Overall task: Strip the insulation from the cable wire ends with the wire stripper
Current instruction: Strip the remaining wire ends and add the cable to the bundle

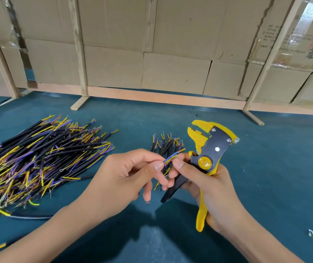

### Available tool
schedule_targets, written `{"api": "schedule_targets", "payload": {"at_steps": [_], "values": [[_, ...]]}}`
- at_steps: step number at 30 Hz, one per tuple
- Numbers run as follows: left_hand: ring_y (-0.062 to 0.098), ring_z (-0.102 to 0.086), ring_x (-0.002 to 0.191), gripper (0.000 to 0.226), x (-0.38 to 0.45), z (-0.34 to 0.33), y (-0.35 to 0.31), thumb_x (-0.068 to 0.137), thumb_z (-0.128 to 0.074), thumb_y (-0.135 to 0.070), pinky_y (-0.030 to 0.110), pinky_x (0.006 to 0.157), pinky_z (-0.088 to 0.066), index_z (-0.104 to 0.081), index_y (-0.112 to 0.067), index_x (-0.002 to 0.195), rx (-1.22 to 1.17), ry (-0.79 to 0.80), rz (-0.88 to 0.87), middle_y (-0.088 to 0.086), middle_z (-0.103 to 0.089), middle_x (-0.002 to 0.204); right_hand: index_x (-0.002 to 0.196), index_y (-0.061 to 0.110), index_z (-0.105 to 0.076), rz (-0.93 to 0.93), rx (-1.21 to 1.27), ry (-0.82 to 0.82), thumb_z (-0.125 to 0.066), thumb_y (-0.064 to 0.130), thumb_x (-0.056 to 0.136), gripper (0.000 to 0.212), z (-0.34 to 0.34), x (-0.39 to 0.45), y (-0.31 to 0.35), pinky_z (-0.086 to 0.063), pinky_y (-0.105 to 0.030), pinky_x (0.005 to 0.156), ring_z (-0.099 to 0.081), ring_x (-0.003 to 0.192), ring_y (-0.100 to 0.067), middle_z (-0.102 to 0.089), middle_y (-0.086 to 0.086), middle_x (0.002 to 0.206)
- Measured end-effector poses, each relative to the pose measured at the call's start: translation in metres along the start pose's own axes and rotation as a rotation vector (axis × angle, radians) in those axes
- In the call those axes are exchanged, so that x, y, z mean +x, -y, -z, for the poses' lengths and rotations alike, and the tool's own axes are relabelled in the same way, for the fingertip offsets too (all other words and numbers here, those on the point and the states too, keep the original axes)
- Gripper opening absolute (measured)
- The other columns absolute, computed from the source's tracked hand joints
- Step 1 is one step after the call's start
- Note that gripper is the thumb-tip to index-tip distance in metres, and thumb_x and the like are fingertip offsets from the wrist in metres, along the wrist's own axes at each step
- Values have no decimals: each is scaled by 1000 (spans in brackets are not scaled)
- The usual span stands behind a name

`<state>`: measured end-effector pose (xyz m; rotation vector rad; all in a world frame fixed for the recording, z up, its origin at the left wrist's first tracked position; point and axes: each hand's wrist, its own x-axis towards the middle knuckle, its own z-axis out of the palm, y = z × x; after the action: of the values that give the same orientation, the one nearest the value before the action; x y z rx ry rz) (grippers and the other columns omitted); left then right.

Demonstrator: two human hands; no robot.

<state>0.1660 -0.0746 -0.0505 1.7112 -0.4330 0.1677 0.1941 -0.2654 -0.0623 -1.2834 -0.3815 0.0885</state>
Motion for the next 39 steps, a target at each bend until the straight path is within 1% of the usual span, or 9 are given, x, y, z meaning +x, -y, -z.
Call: {"api": "schedule_targets", "payload": {"at_steps": [5, 12, 15, 20, 24, 27, 31, 35, 39], "values": [[16, -56, 42, 14, 1, 5, -1, 101, -59, -22, 15, 41, -35, -69, -26, 93, 9, 47, 38, 3, -78, 84, 84, 9, -74, 5, -35, -6, -73, 17, 85, 8, -3, -3, 1, -57, -41, 68, -63, 64, -34, -65, -16, 72], [19, -56, 42, 14, 2, 4, 2, 93, -59, -32, 16, 39, -29, -65, -21, 89, -127, 95, 161, 12, -77, 86, 76, 12, -71, -22, -45, -47, -71, 13, 81, 5, -6, -4, 1, -57, -36, 65, -62, 62, -31, -62, -14, 66], [19, -51, 39, 22, 5, 4, 1, 90, -67, -32, 14, 39, -26, -61, -10, 89, -224, 54, 179, 19, -75, 84, 74, 9, -66, -43, -48, -42, -66, 12, 80, 7, -6, -3, 1, -59, -42, 67, -61, 63, -38, -59, -15, 66], [20, -44, 36, 26, 7, 0, -3, 82, -62, -33, 15, 39, -24, -59, -8, 87, -302, -102, 191, 24, -73, 80, 73, 11, -66, -91, -43, 8, -64, 9, 80, 8, -6, -3, 0, -59, -46, 67, -59, 61, -36, -58, -17, 66], [16, -34, 40, 13, 8, 1, -5, 84, -73, -18, 16, 40, -25, -63, -13, 79, -292, -156, 174, 16, -69, 71, 75, 13, -69, -106, -37, 5, -69, 11, 80, 5, -7, -4, -2, -60, -52, 69, -59, 59, -35, -58, -16, 66], [14, -28, 39, 10, 8, -1, -5, 80, -77, -4, 16, 39, -24, -69, -11, 80, -215, -166, 159, 4, -53, 58, 76, 14, -71, -86, -38, -6, -72, 12, 80, 4, -8, -3, -2, -60, -52, 70, -60, 59, -35, -59, -15, 66], [15, -32, 43, 10, 8, 1, -4, 89, -70, -14, 18, 41, -28, -71, -9, 81, -64, -127, 118, -4, -51, 57, 78, 10, -70, -57, -33, -8, -72, 12, 81, 4, -5, -3, -1, -60, -51, 70, -60, 60, -35, -59, -16, 66], [8, -37, 46, 24, 6, -1, -2, 86, -63, -29, 14, 46, -33, -67, -6, 83, -21, -141, 10, -13, -53, 56, 83, 7, -71, -41, -35, 13, -74, 13, 83, 7, -5, -4, -4, -59, -55, 72, -62, 62, -38, -60, -18, 68], [12, -36, 47, 21, 5, -1, 3, 90, -67, -34, 17, 47, -34, -71, -13, 86, -52, -205, -29, -1, -53, 57, 84, 3, -67, -78, 20, 109, -75, 18, 84, 16, -7, -7, -11, -57, -55, 71, -63, 64, -38, -60, -20, 71]]}}
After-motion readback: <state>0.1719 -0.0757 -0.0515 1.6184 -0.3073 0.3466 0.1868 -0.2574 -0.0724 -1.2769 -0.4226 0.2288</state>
